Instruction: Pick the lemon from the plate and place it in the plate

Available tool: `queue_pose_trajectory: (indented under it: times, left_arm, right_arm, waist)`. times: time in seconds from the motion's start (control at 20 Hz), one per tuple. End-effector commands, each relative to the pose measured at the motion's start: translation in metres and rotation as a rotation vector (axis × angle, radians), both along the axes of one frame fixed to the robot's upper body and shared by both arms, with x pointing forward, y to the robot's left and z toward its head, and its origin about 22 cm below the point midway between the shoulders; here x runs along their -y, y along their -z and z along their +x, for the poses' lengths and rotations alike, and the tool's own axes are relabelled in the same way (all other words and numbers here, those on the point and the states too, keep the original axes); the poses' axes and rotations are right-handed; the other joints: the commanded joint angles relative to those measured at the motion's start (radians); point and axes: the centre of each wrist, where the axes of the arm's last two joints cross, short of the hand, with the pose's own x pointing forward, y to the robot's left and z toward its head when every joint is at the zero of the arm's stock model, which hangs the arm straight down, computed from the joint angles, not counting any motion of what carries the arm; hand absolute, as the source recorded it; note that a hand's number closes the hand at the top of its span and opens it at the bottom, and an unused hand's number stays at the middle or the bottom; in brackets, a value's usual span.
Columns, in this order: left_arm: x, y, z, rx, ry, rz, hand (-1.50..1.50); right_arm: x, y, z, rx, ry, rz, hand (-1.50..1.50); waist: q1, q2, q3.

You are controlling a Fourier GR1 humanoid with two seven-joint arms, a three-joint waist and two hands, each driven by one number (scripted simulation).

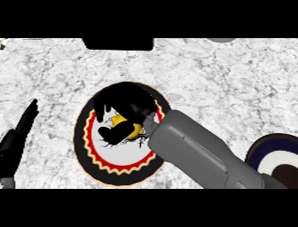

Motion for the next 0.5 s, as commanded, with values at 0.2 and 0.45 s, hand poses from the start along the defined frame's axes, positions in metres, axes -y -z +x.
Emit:
queue_pose_trajectory:
  times: [0.2, 0.45]
  left_arm:
    - [0.008, 0.002, 0.0, 0.009, -0.003, 0.008, 0.0]
    - [0.015, -0.005, -0.011, 0.006, 0.003, 0.018, 0.0]
  right_arm:
    - [0.0, 0.037, 0.006, -0.023, 0.067, 0.09, -1.5]
    - [-0.003, -0.008, 0.009, -0.102, 0.178, 0.365, -1.5]
  waist:
    - [-0.002, 0.001, 0.0]
    - [0.009, -0.002, 0.001]
